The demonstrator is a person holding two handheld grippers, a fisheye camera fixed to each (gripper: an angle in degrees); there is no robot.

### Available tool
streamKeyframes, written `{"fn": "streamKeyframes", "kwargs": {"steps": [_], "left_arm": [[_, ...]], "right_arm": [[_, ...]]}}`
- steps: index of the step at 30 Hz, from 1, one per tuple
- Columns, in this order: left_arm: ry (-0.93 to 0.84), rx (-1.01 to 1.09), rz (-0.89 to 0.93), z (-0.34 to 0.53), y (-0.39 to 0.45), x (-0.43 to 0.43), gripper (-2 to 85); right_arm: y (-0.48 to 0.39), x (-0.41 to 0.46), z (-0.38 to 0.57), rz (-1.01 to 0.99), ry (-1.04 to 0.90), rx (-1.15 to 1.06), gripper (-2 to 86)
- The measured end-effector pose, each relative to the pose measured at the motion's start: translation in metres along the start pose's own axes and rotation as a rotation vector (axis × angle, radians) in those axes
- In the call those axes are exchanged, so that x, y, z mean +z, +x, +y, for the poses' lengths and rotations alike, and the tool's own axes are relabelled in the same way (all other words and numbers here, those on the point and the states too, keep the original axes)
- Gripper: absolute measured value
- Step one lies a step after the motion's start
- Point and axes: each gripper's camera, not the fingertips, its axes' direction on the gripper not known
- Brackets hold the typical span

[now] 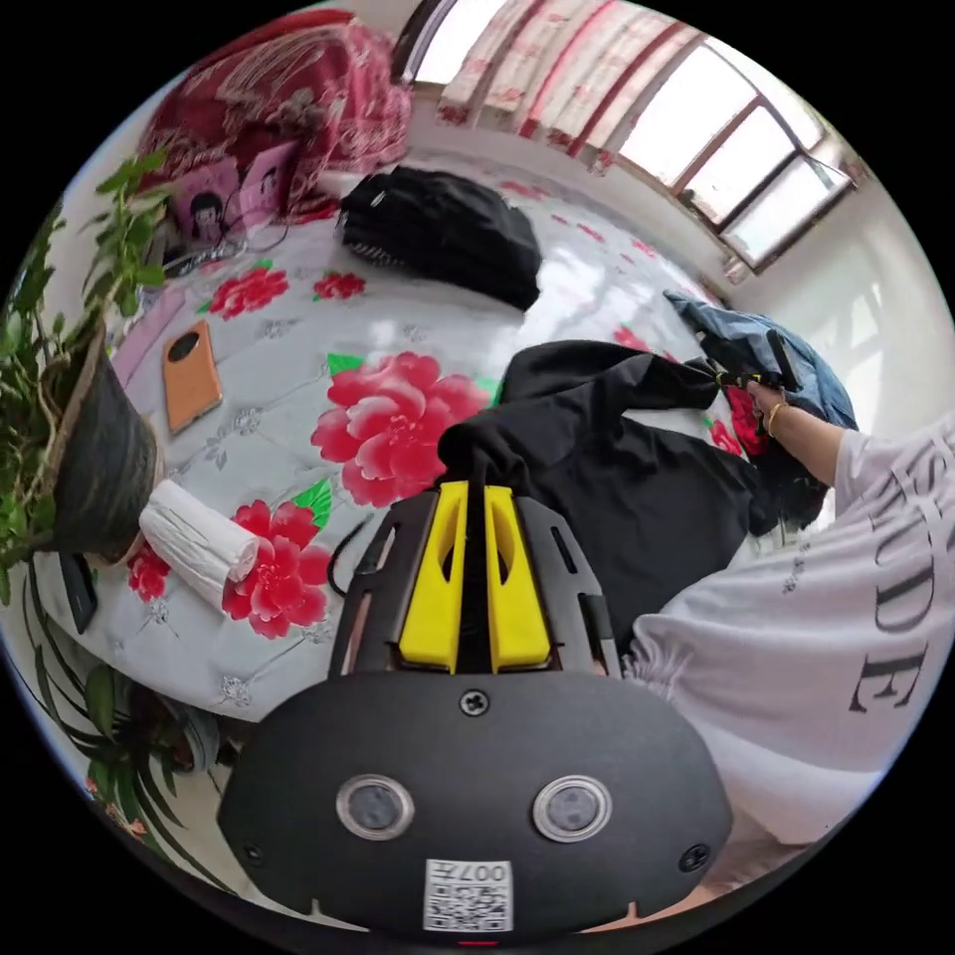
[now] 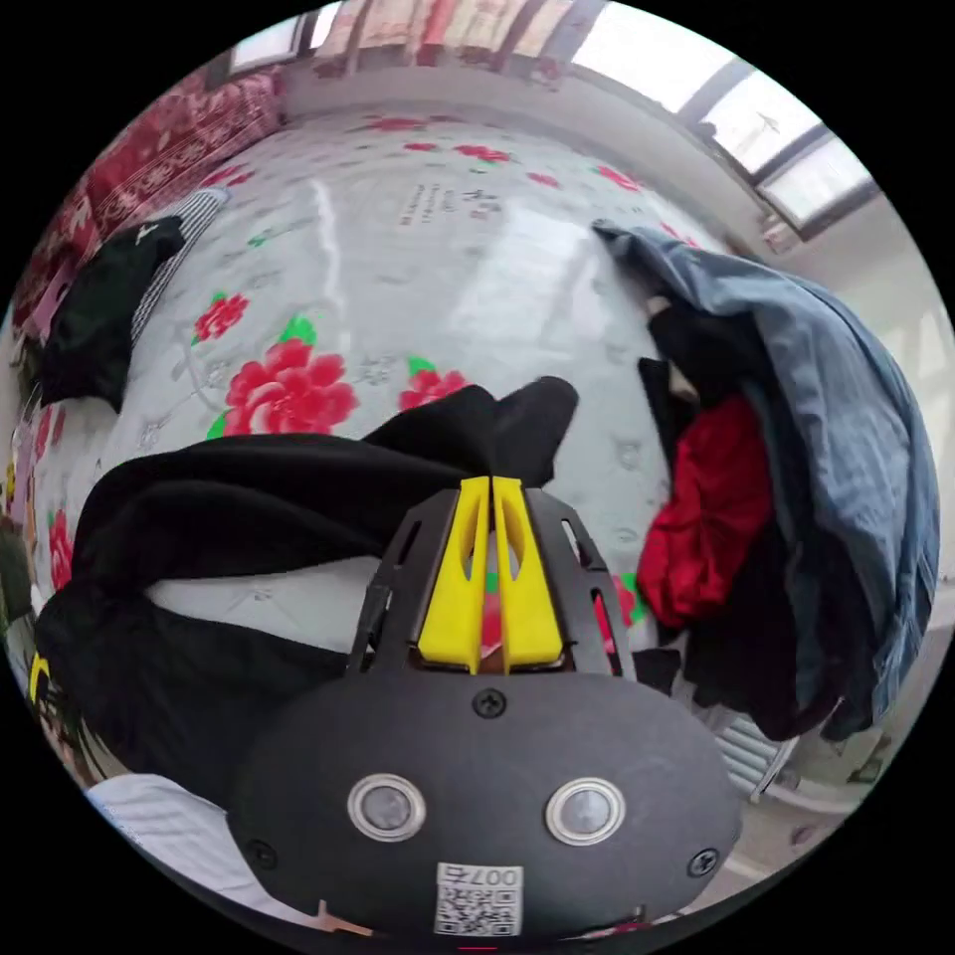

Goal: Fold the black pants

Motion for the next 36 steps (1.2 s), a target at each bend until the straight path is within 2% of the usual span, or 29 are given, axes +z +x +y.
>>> {"fn": "streamKeyframes", "kwargs": {"steps": [4, 7, 9, 15, 20, 22, 24, 26, 28, 30, 33, 36], "left_arm": [[-0.015, 0.159, 0.029, 0.024, 0.052, -0.005, 1.1], [-0.051, 0.241, 0.060, 0.038, 0.081, 0.008, 0.1], [-0.058, 0.242, 0.098, 0.042, 0.089, 0.014, -0.3], [-0.075, 0.306, 0.110, 0.050, 0.106, 0.021, -0.6], [-0.098, 0.390, 0.054, 0.057, 0.125, 0.028, -0.7], [-0.114, 0.425, 0.036, 0.060, 0.134, 0.035, -0.7], [-0.115, 0.425, 0.039, 0.061, 0.136, 0.040, -0.7], [-0.112, 0.402, 0.036, 0.061, 0.133, 0.042, -0.7], [-0.093, 0.360, 0.013, 0.058, 0.123, 0.040, -0.7], [-0.053, 0.298, -0.031, 0.051, 0.110, 0.033, -0.7], [0.056, 0.067, -0.149, 0.031, 0.071, 0.009, -0.6], [0.167, -0.169, -0.088, 0.018, 0.024, -0.013, 0.2]], "right_arm": [[0.091, -0.001, 0.040, 0.053, 0.021, 0.133, 1.5], [0.083, -0.028, 0.056, -0.152, 0.145, -0.017, 3.7], [0.027, -0.048, 0.059, -0.371, 0.192, -0.282, 5.4], [-0.182, -0.080, 0.094, -0.655, 0.176, -1.006, 10.1], [-0.304, -0.088, 0.130, -0.699, 0.003, -1.348, 11.8], [-0.332, -0.072, 0.152, -0.645, -0.095, -1.466, 9.9], [-0.351, -0.030, 0.183, -0.491, -0.329, -1.592, 4.6], [-0.340, -0.019, 0.195, -0.461, -0.332, -1.639, 2.1], [-0.322, -0.035, 0.178, -0.552, -0.250, -1.582, 0.9], [-0.298, -0.081, 0.134, -0.702, -0.054, -1.419, 0.2], [-0.276, -0.144, 0.094, -0.785, 0.228, -1.228, 0.1], [-0.266, -0.168, 0.070, -0.834, 0.412, -1.000, 0.5]]}}
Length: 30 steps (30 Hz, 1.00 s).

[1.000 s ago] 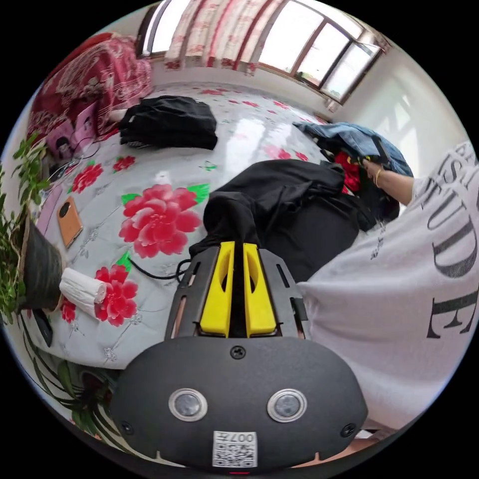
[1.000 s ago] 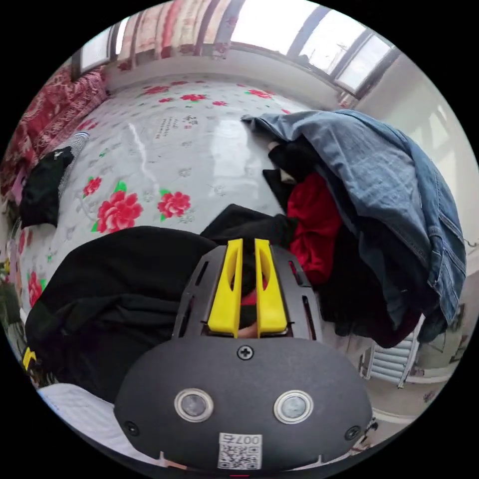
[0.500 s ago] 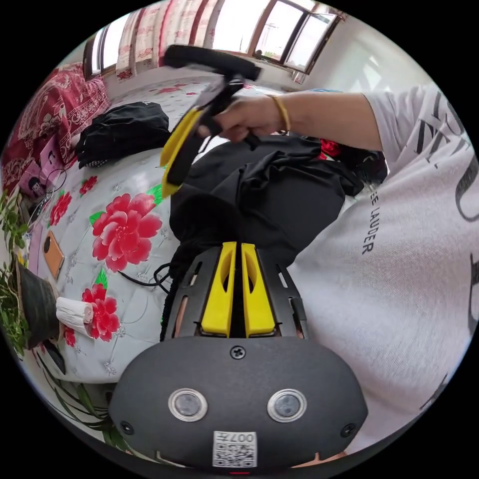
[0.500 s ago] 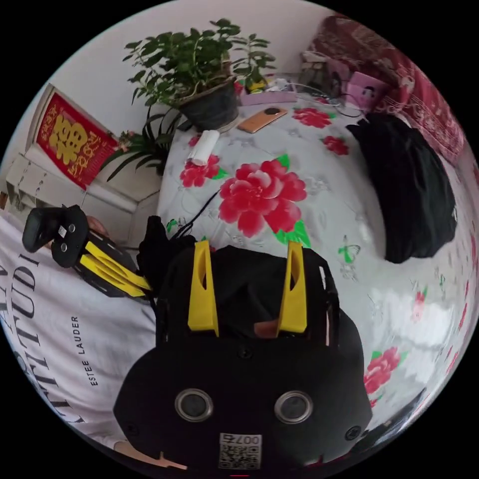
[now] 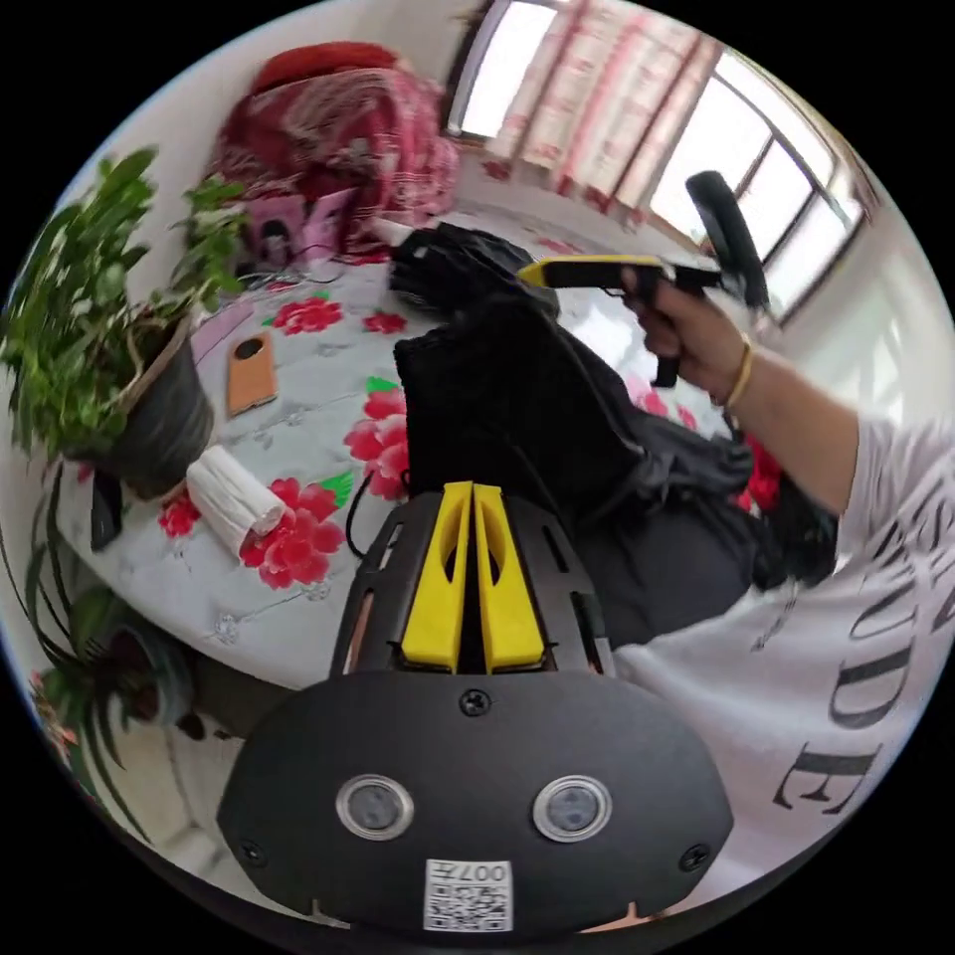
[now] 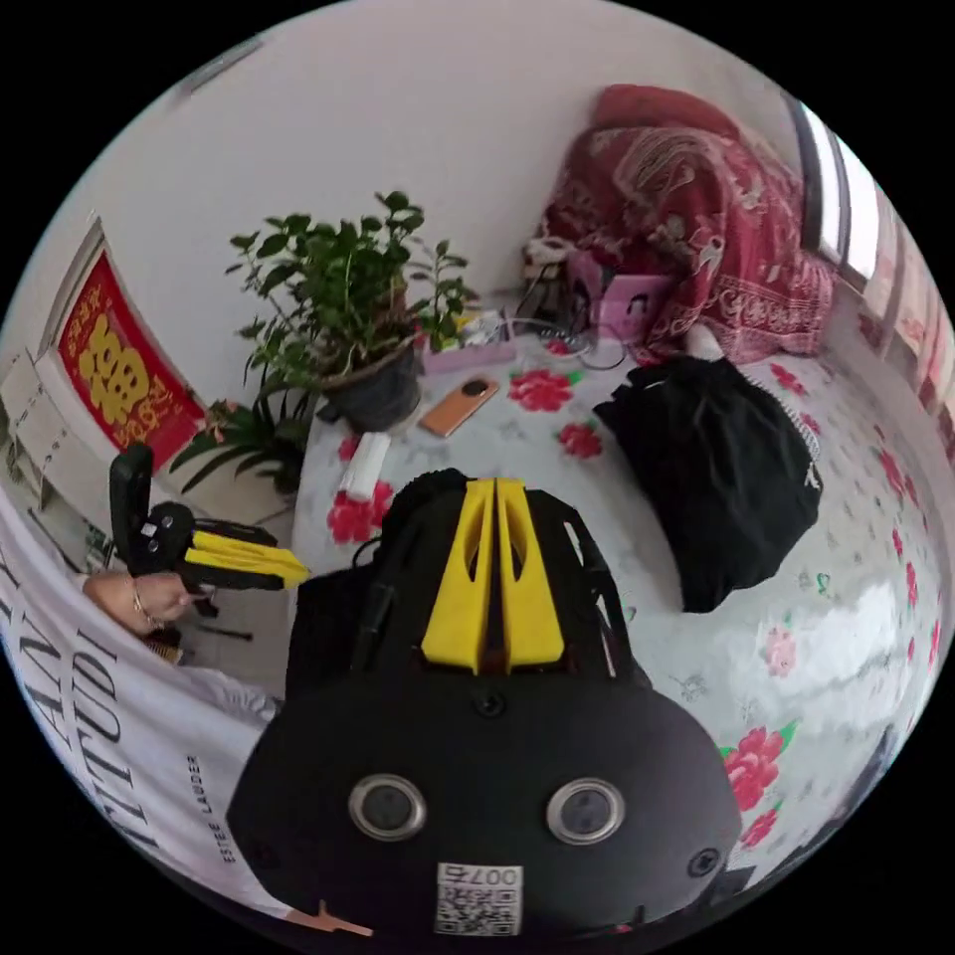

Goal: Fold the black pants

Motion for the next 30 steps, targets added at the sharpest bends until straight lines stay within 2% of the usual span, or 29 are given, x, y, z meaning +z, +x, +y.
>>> {"fn": "streamKeyframes", "kwargs": {"steps": [1, 3, 5, 9, 11, 14, 16, 18, 20, 25, 27, 30], "left_arm": [[0.026, -0.057, 0.022, -0.002, -0.014, 0.000, 2.1], [0.007, -0.116, 0.008, -0.001, -0.027, 0.008, 4.2], [-0.056, -0.129, -0.012, 0.004, -0.031, 0.025, 6.1], [-0.269, -0.093, -0.042, 0.019, -0.018, 0.083, 9.9], [-0.338, -0.043, -0.104, 0.022, -0.005, 0.107, 10.6], [-0.373, 0.149, -0.241, 0.014, 0.025, 0.127, 8.0], [-0.425, 0.279, -0.386, 0.005, 0.037, 0.133, 2.9], [-0.429, 0.301, -0.521, 0.003, 0.026, 0.128, 1.2], [-0.456, 0.236, -0.576, 0.002, 0.001, 0.120, 0.4], [-0.464, -0.039, -0.439, -0.006, -0.053, 0.087, 0.1], [-0.459, -0.075, -0.384, -0.008, -0.051, 0.085, 0.0], [-0.478, -0.047, -0.380, -0.010, -0.038, 0.090, -0.6]], "right_arm": [[0.005, 0.002, -0.001, 0.015, 0.004, 0.031, 0.7], [0.025, 0.023, 0.001, 0.019, -0.120, 0.146, 1.5], [0.031, 0.028, 0.018, -0.003, -0.162, 0.170, 1.8], [0.037, 0.010, 0.091, 0.089, -0.255, 0.242, 2.5], [0.041, -0.007, 0.128, 0.122, -0.294, 0.324, 2.8], [0.044, -0.039, 0.189, 0.181, -0.371, 0.495, 3.4], [0.044, -0.060, 0.224, 0.235, -0.421, 0.601, 4.0], [0.044, -0.089, 0.270, 0.302, -0.459, 0.769, 4.9], [0.041, -0.113, 0.305, 0.357, -0.454, 0.914, 5.7], [0.025, -0.186, 0.385, 0.524, -0.248, 1.329, 7.5], [0.019, -0.211, 0.411, 0.600, -0.142, 1.481, 8.1], [0.028, -0.212, 0.428, 0.627, -0.159, 1.566, 8.3]]}}
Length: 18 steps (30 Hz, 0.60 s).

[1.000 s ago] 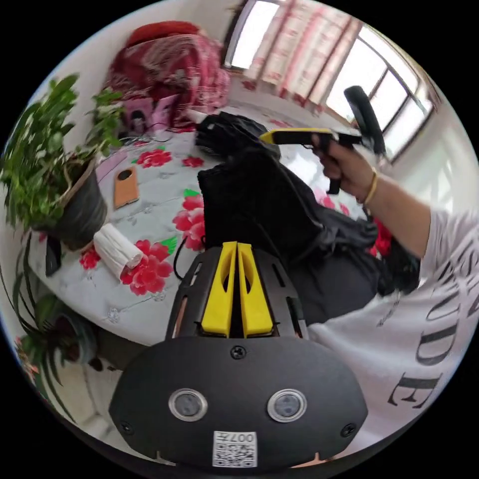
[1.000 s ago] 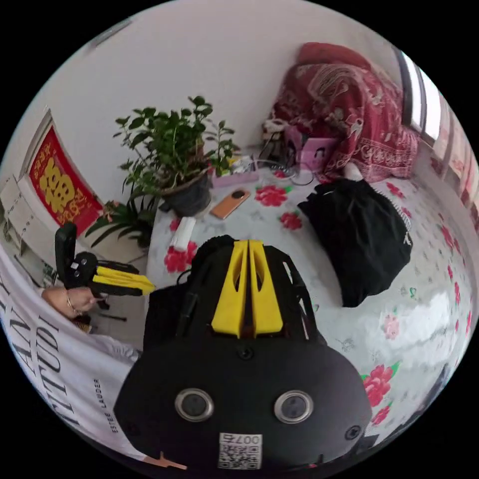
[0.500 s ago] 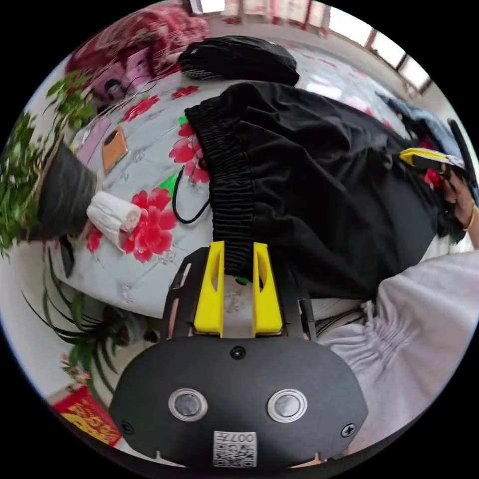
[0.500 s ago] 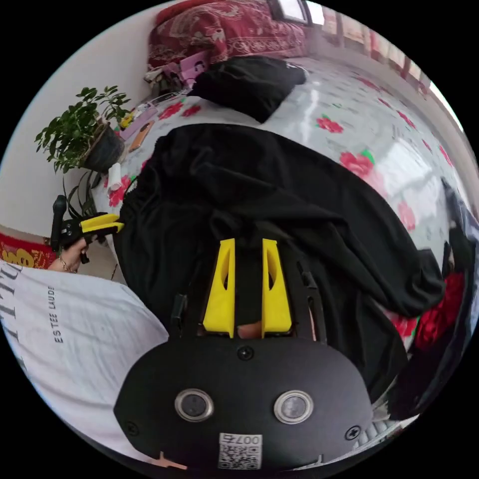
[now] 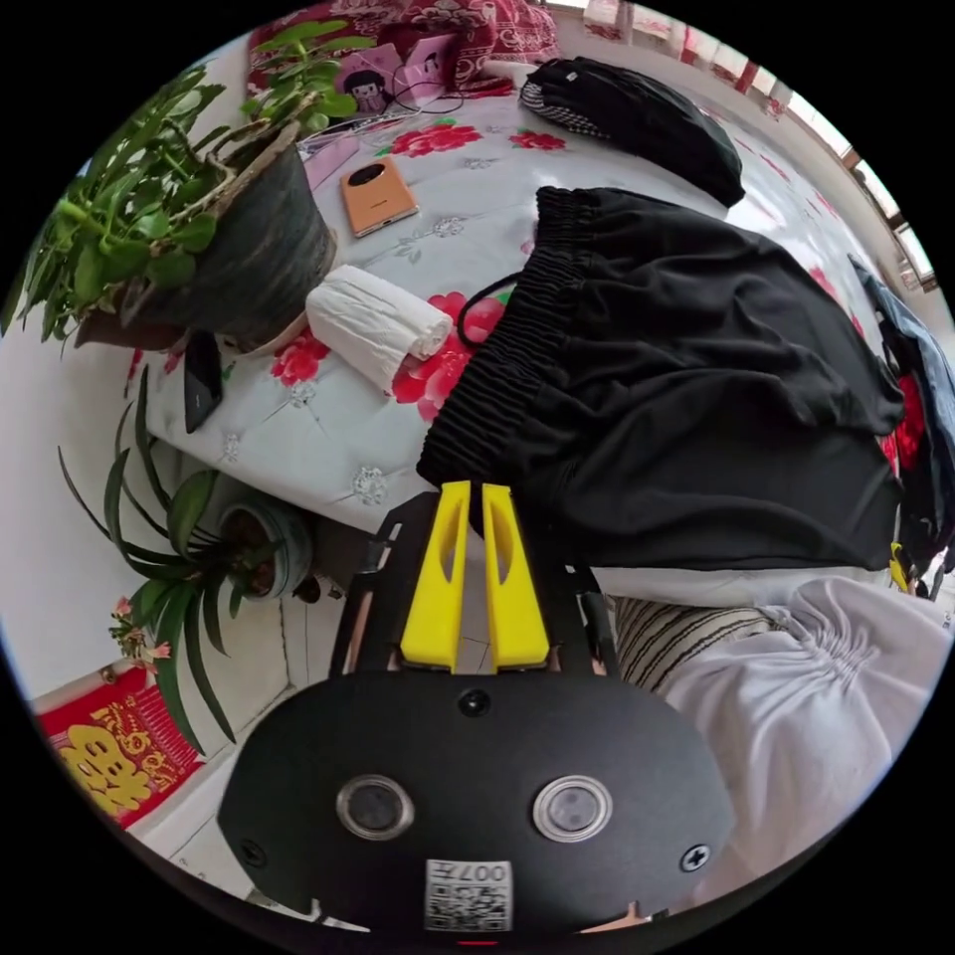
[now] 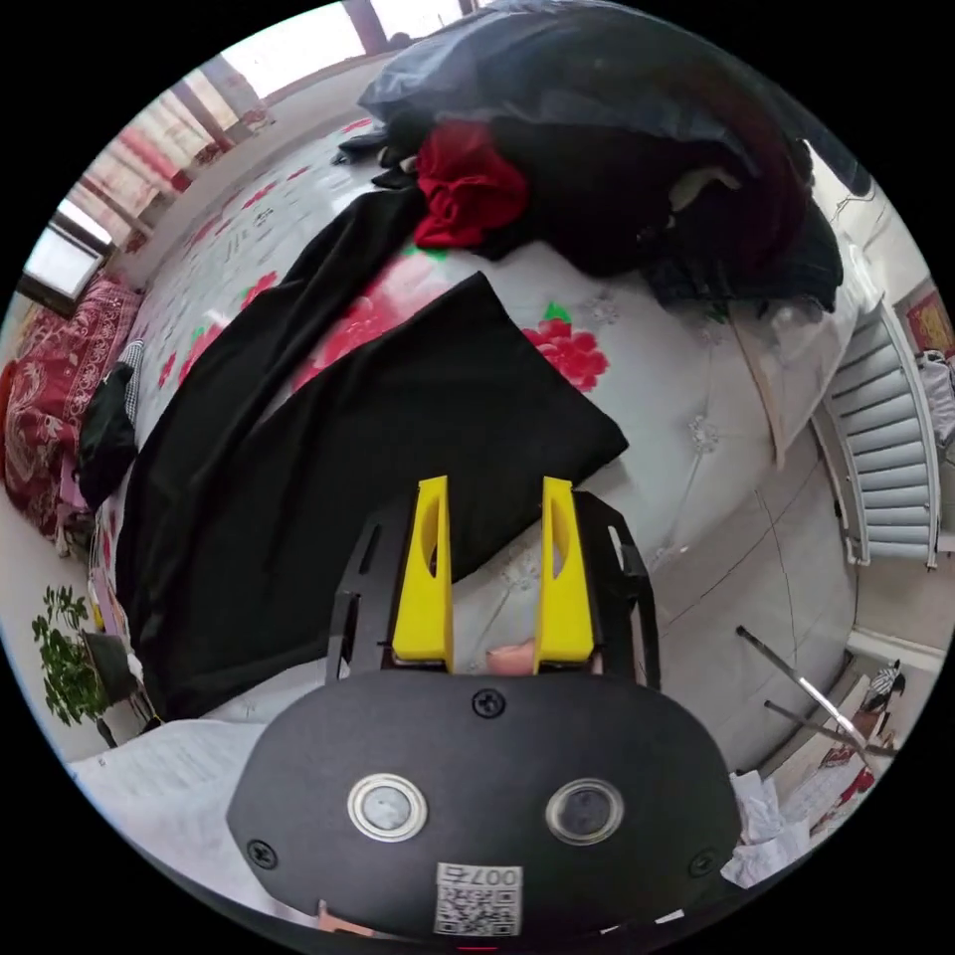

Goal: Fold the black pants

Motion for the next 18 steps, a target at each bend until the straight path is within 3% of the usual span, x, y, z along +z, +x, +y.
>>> {"fn": "streamKeyframes", "kwargs": {"steps": [4, 7, 9, 12, 16, 18], "left_arm": [[-0.034, 0.070, -0.056, -0.004, 0.015, -0.005, -0.9], [-0.068, 0.117, -0.086, -0.006, 0.019, -0.009, -0.9], [-0.083, 0.136, -0.072, -0.006, 0.020, -0.011, -1.0], [-0.097, 0.156, -0.052, 0.002, 0.023, -0.016, -0.9], [-0.083, 0.151, 0.111, 0.019, 0.018, -0.024, -0.9], [-0.027, 0.106, 0.209, 0.022, 0.000, -0.041, -0.8]], "right_arm": [[-0.021, 0.009, -0.002, 0.118, -0.016, -0.016, 4.6], [-0.050, 0.003, 0.003, 0.175, -0.079, -0.150, 1.2], [-0.051, -0.032, 0.026, 0.182, -0.008, -0.216, 0.5], [-0.018, -0.070, 0.064, 0.202, 0.043, -0.143, 0.5], [0.025, -0.077, 0.103, 0.246, -0.030, -0.004, 2.3], [0.019, -0.102, 0.115, 0.226, 0.059, 0.013, 4.8]]}}
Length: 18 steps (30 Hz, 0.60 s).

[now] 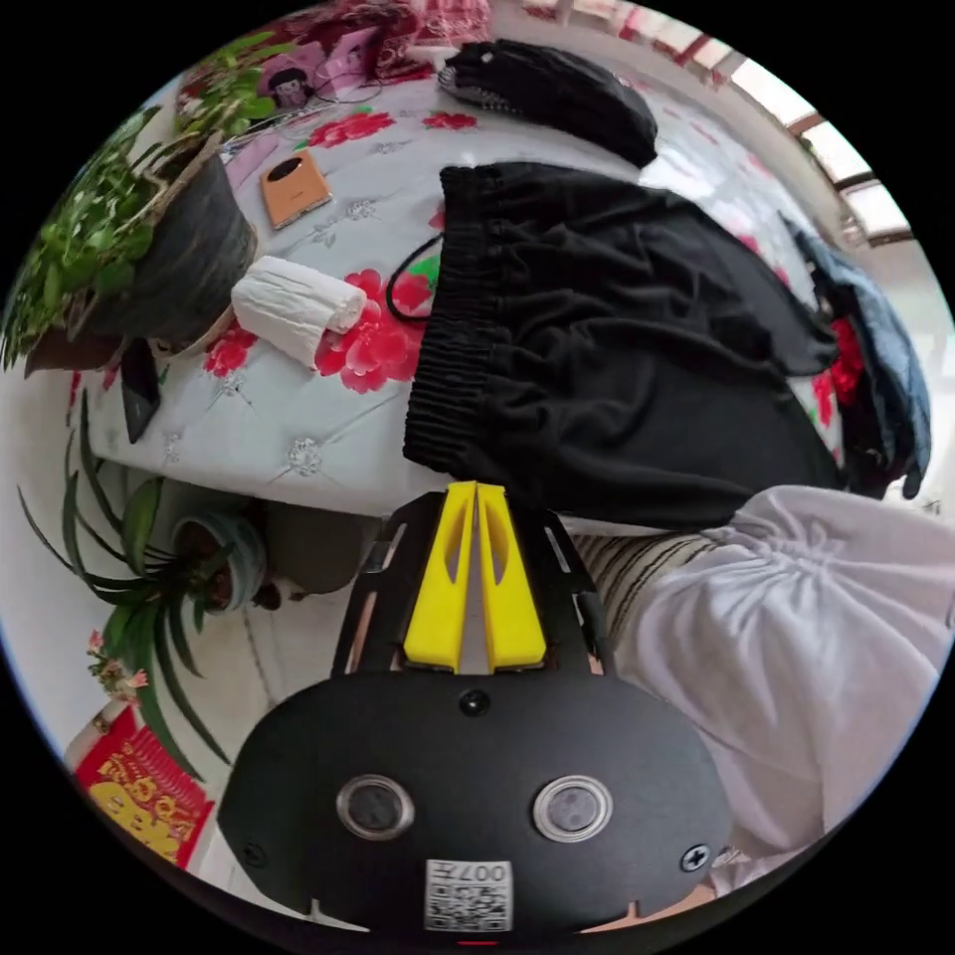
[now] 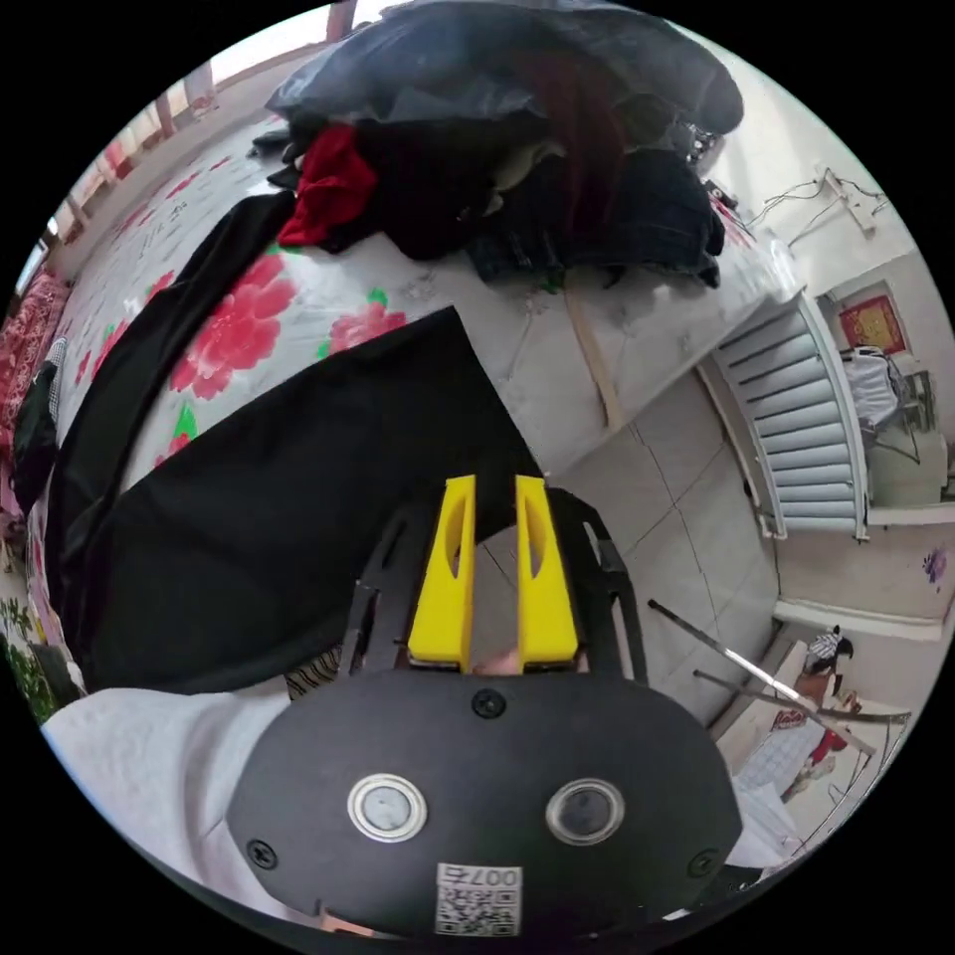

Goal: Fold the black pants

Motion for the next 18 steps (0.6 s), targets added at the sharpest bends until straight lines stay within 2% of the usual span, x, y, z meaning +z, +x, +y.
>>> {"fn": "streamKeyframes", "kwargs": {"steps": [2, 4, 7, 12, 18], "left_arm": [[0.098, -0.059, 0.073, 0.001, -0.019, -0.033, -0.7], [0.277, -0.102, 0.101, -0.010, -0.039, -0.079, 0.0], [0.368, -0.044, 0.062, -0.060, -0.035, -0.103, 3.9], [0.226, 0.187, -0.034, -0.180, 0.027, -0.058, 6.0], [0.094, 0.319, -0.091, -0.287, 0.074, 0.002, 8.4]], "right_arm": [[-0.017, -0.024, -0.004, -0.074, 0.082, -0.039, 5.8], [-0.045, -0.040, -0.021, -0.151, 0.123, -0.108, 6.5], [-0.113, -0.056, -0.065, -0.242, 0.150, -0.261, 7.1], [-0.245, -0.074, -0.148, -0.280, 0.139, -0.466, 7.6], [-0.325, -0.054, -0.217, -0.287, 0.006, -0.468, 8.6]]}}
